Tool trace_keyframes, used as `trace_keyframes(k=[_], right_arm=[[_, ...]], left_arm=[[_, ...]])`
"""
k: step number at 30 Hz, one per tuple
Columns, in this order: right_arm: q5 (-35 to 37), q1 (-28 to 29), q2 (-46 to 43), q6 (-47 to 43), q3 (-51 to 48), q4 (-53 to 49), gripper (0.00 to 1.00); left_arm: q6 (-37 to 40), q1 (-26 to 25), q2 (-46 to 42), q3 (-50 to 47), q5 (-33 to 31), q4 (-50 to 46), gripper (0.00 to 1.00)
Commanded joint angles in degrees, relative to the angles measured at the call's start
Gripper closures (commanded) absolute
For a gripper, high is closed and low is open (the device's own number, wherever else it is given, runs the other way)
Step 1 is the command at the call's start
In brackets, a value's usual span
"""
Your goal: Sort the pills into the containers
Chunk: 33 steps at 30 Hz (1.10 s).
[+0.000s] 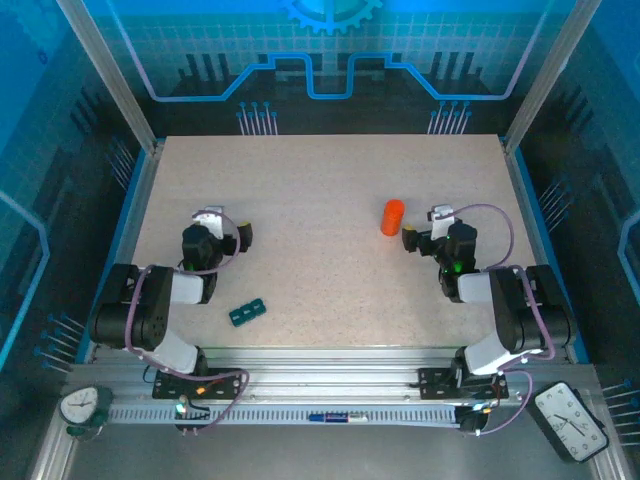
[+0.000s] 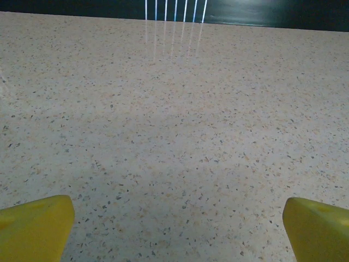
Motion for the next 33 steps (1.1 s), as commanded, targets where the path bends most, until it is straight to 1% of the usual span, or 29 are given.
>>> trace_keyframes(k=[1, 26, 28, 31, 33], right_arm=[[-0.58, -0.50, 0.10, -0.74, 1.21, 0.40, 0.00], [-1.32, -0.98, 0.02, -0.45, 1.28, 0.37, 0.00], [1.26, -1.10, -0.70, 0.93, 1.17, 0.03, 0.00], [3.31, -1.96, -2.72, 2.49, 0.74, -1.22, 0.00], [4.72, -1.89, -3.70, 2.81, -0.03, -0.57, 0.00]], left_arm=[[0.60, -0.21, -0.17, 0.87, 0.37, 0.34, 0.01], [0.51, -0.20, -0.17, 1.05, 0.55, 0.01, 0.01], [0.50, -0.20, -0.17, 1.04, 0.42, 0.10, 0.01], [0.56, -0.21, -0.20, 0.96, 0.30, 0.18, 0.01], [0.26, -0.21, -0.77, 1.45, -0.66, -1.42, 0.01]])
